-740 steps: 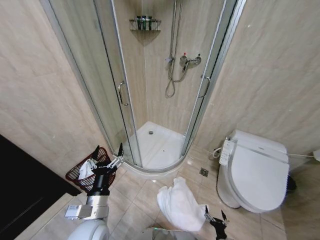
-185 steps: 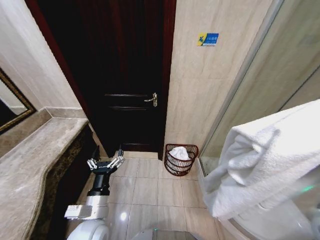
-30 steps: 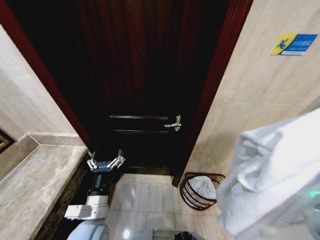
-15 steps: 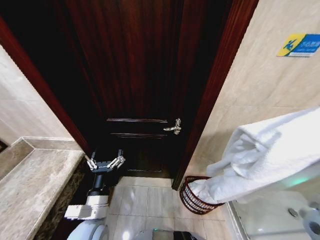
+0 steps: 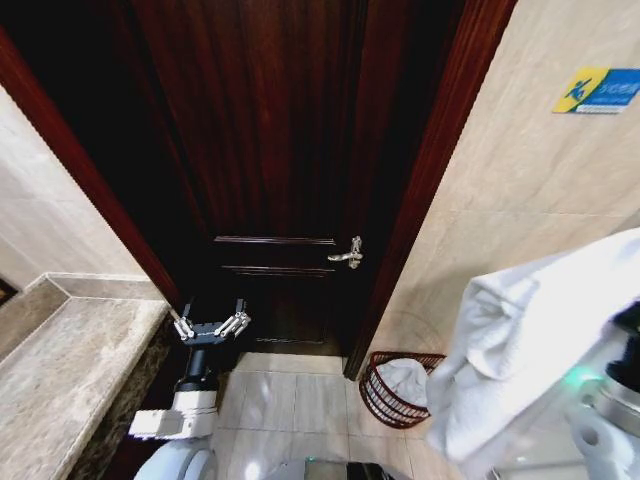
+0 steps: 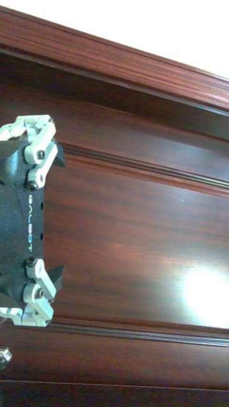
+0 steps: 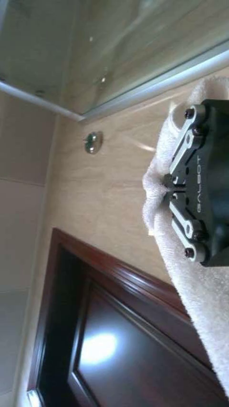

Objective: Discard the used towel into the hamper.

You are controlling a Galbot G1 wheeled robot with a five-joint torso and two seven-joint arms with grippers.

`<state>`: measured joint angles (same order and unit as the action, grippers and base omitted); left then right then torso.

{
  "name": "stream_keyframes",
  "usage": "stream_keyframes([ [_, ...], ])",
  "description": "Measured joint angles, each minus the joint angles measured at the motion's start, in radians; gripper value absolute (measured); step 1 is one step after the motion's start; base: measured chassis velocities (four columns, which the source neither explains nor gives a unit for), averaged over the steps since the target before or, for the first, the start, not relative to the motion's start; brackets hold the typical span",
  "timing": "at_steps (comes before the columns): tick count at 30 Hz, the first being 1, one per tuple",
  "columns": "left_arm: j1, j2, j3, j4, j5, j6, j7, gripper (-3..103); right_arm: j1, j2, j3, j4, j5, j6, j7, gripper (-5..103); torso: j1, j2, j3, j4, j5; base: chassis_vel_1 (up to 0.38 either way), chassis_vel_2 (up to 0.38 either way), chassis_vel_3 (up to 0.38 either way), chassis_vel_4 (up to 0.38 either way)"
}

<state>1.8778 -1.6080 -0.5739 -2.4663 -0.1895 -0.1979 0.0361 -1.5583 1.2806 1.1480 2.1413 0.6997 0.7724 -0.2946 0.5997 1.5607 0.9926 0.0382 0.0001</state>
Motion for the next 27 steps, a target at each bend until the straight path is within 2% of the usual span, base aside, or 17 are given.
stream_keyframes([
  [11, 0.0, 0.0, 0.0, 0.0, 0.0, 0.0, 0.0, 100, 0.094, -0.033, -0.068, -0.129, -0.032, 0.009, 0.001, 2, 0.0, 0.0, 0.0, 0.0001, -0.0002, 0.0, 0.0, 0.0, 0.0],
  [27, 0.0, 0.0, 0.0, 0.0, 0.0, 0.0, 0.0, 100, 0.141, -0.009, -0.126, -0.309, -0.093, 0.049, 0.004, 2, 0.0, 0.0, 0.0, 0.0001, -0.0001, 0.0, 0.0, 0.0, 0.0],
])
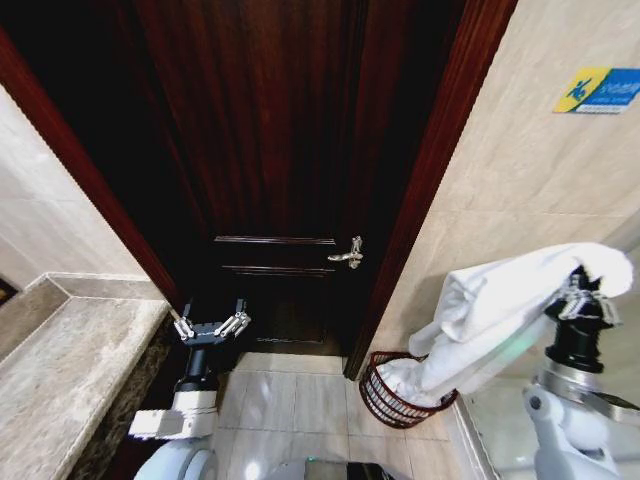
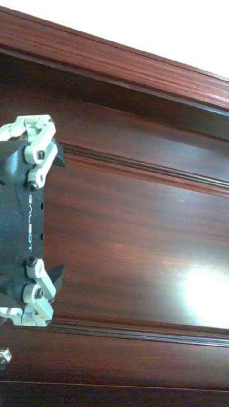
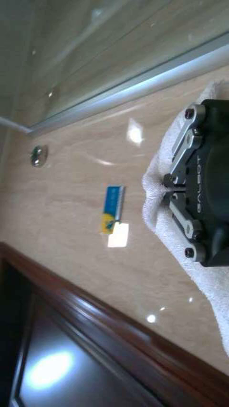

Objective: Discard the used towel into the hamper.

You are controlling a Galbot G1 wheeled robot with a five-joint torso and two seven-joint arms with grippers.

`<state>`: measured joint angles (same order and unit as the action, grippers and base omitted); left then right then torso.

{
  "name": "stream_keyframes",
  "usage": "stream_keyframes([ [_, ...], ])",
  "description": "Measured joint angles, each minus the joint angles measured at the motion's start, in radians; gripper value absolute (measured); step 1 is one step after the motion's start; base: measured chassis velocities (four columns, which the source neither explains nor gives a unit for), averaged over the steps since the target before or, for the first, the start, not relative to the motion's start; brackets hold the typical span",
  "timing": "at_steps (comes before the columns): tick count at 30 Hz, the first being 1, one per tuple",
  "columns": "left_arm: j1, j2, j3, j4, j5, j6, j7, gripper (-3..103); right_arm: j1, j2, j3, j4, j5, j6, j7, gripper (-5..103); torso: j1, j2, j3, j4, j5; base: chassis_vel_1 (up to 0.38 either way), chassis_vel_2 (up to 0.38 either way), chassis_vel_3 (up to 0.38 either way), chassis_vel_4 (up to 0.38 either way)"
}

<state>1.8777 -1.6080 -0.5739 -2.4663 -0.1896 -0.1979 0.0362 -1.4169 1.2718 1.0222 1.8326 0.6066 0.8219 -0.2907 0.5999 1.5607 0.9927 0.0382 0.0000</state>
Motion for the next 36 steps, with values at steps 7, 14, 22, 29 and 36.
stream_keyframes([
  [7, 0.0, 0.0, 0.0, 0.0, 0.0, 0.0, 0.0, 100, 0.017, 0.019, -0.017, -0.113, -0.001, 0.001, -0.02, 2, 0.0, 0.0, 0.0, 0.0, 0.0002, 0.0, 0.0, 0.0, 0.0],
  [14, 0.0, 0.0, 0.0, 0.0, 0.0, 0.0, 0.0, 100, 0.041, 0.033, -0.037, -0.175, -0.014, 0.003, -0.047, 2, 0.0, 0.0, 0.0, 0.0, -0.0001, 0.0, 0.0, 0.0, 0.0],
  [22, 0.0, 0.0, 0.0, 0.0, 0.0, 0.0, 0.0, 100, 0.079, 0.07, -0.08, -0.257, -0.04, 0.003, -0.064, 2, 0.0, 0.0, 0.0, 0.0, 0.0, 0.0, 0.0, 0.0, 0.0],
  [29, 0.0, 0.0, 0.0, 0.0, 0.0, 0.0, 0.0, 100, 0.105, 0.078, -0.1, -0.34, -0.038, 0.003, -0.065, 2, 0.0, 0.0, 0.0, 0.0, -0.0001, 0.0, 0.0, 0.0, 0.0],
  [36, 0.0, 0.0, 0.0, 0.0, 0.0, 0.0, 0.0, 100, 0.123, 0.076, -0.112, -0.434, -0.005, 0.003, -0.087, 2, 0.0, 0.0, 0.0, 0.0, 0.0, 0.0, 0.0, 0.0, 0.0],
])
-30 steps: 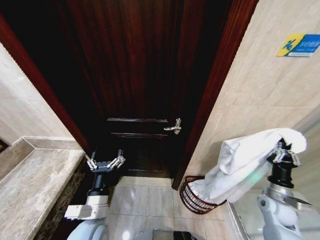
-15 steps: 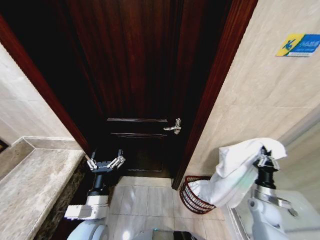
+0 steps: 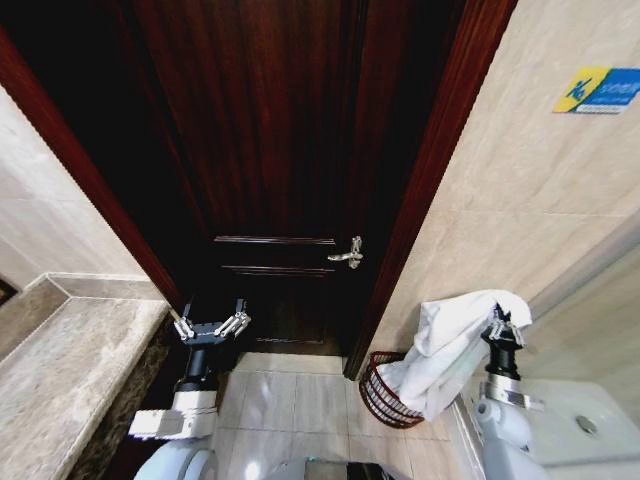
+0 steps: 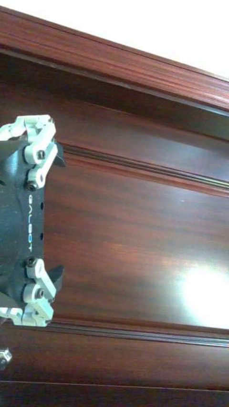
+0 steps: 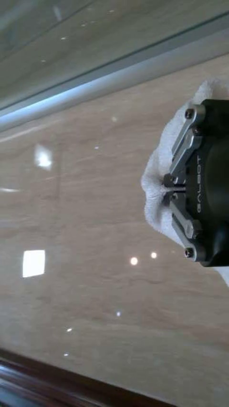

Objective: Discard the used towel into the hamper.

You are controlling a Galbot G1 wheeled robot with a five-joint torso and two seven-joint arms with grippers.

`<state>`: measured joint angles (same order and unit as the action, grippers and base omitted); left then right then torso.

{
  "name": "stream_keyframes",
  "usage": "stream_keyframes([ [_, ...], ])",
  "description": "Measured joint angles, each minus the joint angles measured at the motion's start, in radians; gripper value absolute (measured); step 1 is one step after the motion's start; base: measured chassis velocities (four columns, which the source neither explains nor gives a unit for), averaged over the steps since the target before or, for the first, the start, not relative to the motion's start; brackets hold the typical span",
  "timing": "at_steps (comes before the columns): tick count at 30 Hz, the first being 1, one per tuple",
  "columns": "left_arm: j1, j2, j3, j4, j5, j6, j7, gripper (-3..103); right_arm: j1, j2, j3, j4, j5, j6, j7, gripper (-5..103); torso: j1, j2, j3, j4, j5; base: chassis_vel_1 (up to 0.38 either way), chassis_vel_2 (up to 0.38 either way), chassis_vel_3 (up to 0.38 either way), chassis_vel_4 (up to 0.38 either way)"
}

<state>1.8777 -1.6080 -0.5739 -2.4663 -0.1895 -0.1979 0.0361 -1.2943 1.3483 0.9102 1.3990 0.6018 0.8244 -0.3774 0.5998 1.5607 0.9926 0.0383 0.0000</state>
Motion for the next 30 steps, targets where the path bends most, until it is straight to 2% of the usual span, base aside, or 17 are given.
stream_keyframes([
  [10, 0.0, 0.0, 0.0, 0.0, 0.0, 0.0, 0.0, 100, 0.019, 0.0, -0.023, -0.149, 0.023, 0.0, -0.049, 2, 0.0, 0.0, 0.0, 0.0, 0.0, 0.0, 0.0, 0.0, 0.0],
  [30, 0.0, 0.0, 0.0, 0.0, 0.0, 0.0, 0.0, 100, 0.062, 0.001, -0.062, -0.385, 0.06, -0.001, -0.074, 2, 0.0, 0.0, 0.0, -0.0001, -0.0002, 0.0, 0.0, 0.0, 0.0],
])
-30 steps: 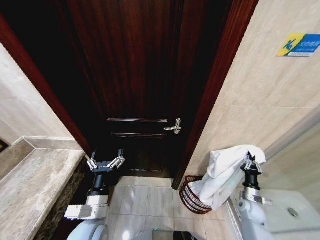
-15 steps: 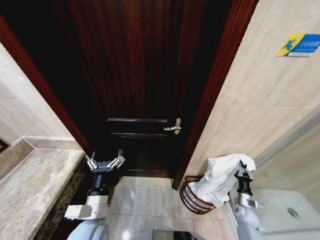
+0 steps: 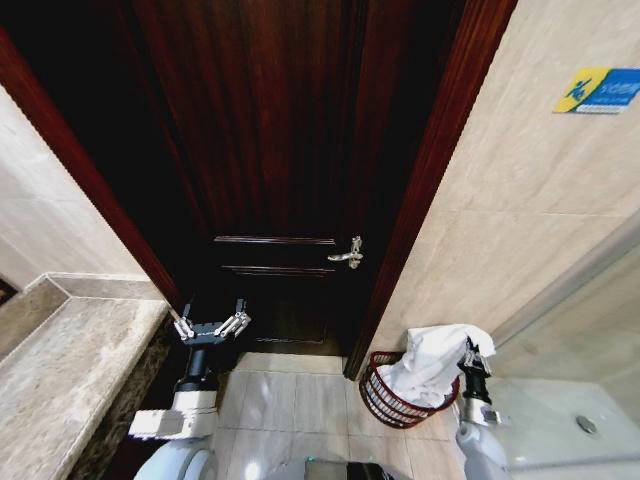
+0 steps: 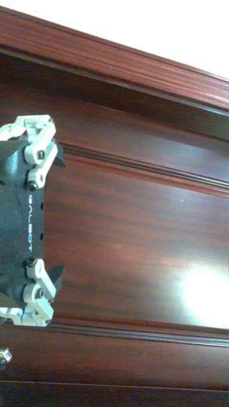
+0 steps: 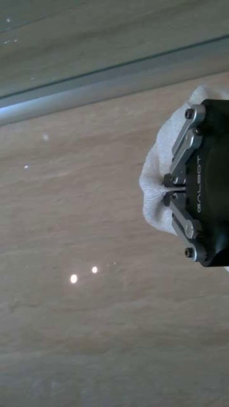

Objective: Discard the used towel into the hamper.

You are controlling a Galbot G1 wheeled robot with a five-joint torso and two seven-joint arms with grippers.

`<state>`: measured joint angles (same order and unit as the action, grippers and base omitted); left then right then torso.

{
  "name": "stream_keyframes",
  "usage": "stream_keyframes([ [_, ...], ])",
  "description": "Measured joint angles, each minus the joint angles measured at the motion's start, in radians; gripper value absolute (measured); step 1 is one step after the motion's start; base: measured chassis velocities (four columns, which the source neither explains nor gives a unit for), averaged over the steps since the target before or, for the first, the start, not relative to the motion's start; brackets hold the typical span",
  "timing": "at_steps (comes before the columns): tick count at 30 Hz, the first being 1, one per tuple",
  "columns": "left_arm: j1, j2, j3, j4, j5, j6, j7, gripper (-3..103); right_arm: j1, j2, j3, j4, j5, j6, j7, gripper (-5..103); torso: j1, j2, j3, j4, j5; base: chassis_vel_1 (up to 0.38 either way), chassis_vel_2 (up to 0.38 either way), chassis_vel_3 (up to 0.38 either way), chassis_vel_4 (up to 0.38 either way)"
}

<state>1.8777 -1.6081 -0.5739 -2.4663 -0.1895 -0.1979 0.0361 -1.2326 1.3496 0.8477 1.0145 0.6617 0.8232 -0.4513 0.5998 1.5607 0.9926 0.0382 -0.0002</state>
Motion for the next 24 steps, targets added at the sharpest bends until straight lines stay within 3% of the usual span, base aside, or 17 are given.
stream_keyframes([
  [6, 0.0, 0.0, 0.0, 0.0, 0.0, 0.0, 0.0, 100, 0.058, -0.022, -0.01, -0.151, 0.006, 0.0, -0.012, 2, 0.0, 0.0, 0.0, 0.0001, 0.0002, 0.0, 0.0, 0.0, 0.0],
  [16, 0.0, 0.0, 0.0, 0.0, 0.0, 0.0, 0.0, 100, 0.103, -0.018, -0.024, -0.244, 0.016, -0.001, -0.042, 2, 0.0, 0.0, 0.0, 0.0001, 0.0, 0.0, 0.0, 0.0, 0.0],
  [18, 0.0, 0.0, 0.0, 0.0, 0.0, 0.0, 0.0, 100, 0.113, 0.003, -0.027, -0.273, -0.036, -0.001, -0.064, 2, 0.0, 0.0, 0.0, 0.0, 0.0002, 0.0, 0.0, 0.0, 0.0],
  [24, 0.0, 0.0, 0.0, 0.0, 0.0, 0.0, 0.0, 100, 0.161, 0.015, -0.036, -0.366, -0.06, -0.001, -0.066, 2, 0.0, 0.0, 0.0, 0.0001, 0.0003, 0.0, 0.0, 0.0, 0.0],
])
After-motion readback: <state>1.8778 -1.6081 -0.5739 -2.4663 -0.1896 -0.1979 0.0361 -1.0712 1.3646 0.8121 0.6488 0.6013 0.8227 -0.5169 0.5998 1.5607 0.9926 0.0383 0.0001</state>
